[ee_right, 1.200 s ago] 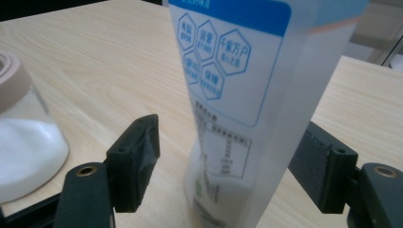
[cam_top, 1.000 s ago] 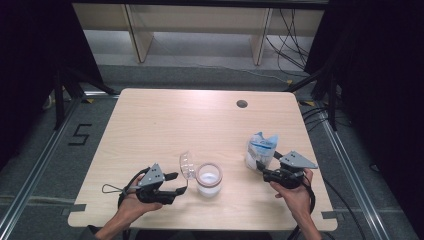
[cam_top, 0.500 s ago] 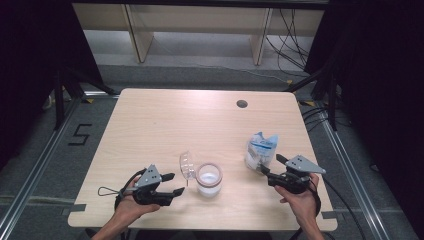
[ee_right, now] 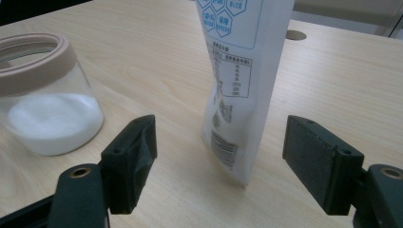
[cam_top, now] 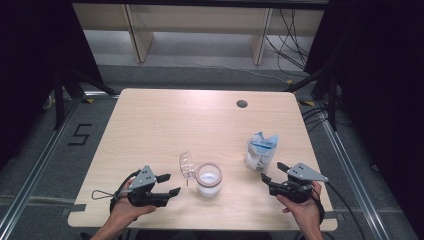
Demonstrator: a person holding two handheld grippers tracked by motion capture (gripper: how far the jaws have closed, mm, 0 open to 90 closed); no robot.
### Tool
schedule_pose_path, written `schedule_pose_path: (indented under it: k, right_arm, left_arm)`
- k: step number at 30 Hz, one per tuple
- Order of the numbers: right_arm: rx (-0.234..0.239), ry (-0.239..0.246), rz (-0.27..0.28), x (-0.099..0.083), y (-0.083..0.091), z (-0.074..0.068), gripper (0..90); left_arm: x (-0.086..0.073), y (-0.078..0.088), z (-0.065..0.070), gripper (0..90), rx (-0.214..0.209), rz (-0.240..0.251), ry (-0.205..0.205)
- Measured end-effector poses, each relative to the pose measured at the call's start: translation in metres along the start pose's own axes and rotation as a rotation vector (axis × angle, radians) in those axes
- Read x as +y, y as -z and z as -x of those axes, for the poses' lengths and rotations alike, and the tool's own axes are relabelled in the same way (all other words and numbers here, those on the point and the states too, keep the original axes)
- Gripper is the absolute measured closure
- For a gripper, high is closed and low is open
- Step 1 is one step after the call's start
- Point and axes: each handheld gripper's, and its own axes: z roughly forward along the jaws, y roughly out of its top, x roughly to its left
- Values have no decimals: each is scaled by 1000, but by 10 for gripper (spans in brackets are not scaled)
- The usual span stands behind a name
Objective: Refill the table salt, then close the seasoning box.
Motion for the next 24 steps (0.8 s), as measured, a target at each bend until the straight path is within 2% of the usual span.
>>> schedule_pose_path:
  k: [1, 2, 4, 5, 6, 7, 9, 10, 13, 14, 16, 18, 19, 20, 24]
  right_arm:
    - [12, -5, 4, 0, 0, -1, 281]
    - [-9, -23, -20, -1, 3, -3, 280]
    - [2, 0, -20, -2, 3, -2, 277]
    - [7, -13, -15, -3, 2, -4, 275]
    - [4, -36, -34, -4, 4, -7, 271]
    - [9, -32, -26, -4, 3, -7, 270]
    - [7, -34, -44, -6, 4, -10, 265]
    - [14, 2, -35, -6, 4, -8, 265]
    - [26, -6, -50, -7, 6, -10, 260]
    - [22, -25, -49, -8, 6, -12, 258]
    - [30, -5, -47, -8, 6, -10, 258]
    - [24, -12, -54, -9, 6, -10, 258]
    - [25, 5, -53, -10, 7, -9, 258]
    - [20, -8, -58, -10, 8, -10, 257]
    - [21, -3, -56, -10, 7, -10, 255]
  left_arm:
    - [0, 1, 0, 382, 4, -3, 2]
    - [0, 2, 0, 382, 11, -4, 4]
    - [0, 2, -1, 382, 11, 0, 12]
    - [0, 3, -2, 383, 16, 1, 16]
    - [0, 3, -2, 383, 17, 2, 19]
    - [0, 4, -3, 384, 16, 4, 19]
    - [1, 5, -3, 385, 24, 3, 25]
    - [1, 5, -3, 385, 24, 0, 23]
    - [2, 6, -4, 390, 20, 4, 25]
    - [2, 6, -4, 393, 19, 8, 31]
    - [3, 6, -5, 399, 16, 10, 29]
    - [3, 6, -5, 407, 22, 8, 29]
    - [3, 6, -4, 410, 24, 8, 29]
    - [4, 7, -4, 416, 29, 8, 33]
    - [6, 8, -4, 429, 31, 14, 33]
